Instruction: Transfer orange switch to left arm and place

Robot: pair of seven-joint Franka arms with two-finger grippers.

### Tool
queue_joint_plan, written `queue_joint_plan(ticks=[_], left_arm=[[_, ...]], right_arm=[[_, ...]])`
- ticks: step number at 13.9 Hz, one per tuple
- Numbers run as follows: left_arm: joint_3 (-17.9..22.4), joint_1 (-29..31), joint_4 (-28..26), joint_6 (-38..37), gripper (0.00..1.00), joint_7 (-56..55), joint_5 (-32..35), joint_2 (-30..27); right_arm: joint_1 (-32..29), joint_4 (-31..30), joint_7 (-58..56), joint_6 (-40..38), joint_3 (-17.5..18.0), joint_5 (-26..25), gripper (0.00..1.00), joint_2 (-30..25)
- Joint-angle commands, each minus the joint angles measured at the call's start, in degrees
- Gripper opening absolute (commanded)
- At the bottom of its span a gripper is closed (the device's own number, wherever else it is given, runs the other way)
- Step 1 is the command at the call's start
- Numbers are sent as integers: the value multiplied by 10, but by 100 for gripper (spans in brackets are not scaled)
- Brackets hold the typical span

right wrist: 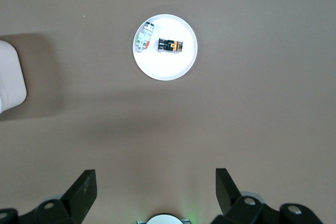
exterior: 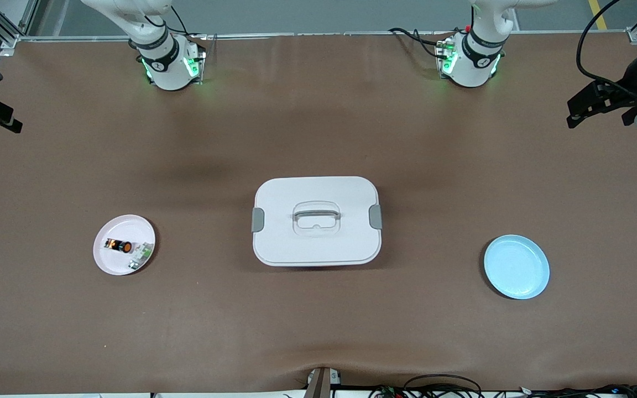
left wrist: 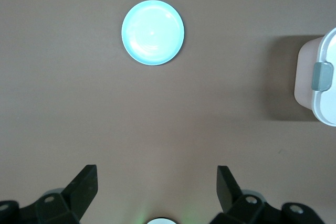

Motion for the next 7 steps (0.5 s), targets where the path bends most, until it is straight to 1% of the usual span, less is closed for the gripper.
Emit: queue_joint_plan(ticks=[1, 7], left_arm=[[0, 3, 14, -11, 100, 7, 3, 9], [0, 11, 14, -11, 100, 11, 3, 9]], right_arm=[[-1, 12, 8, -8, 0, 0, 100, 6], [1, 12, 9, -8, 0, 0, 100, 16]])
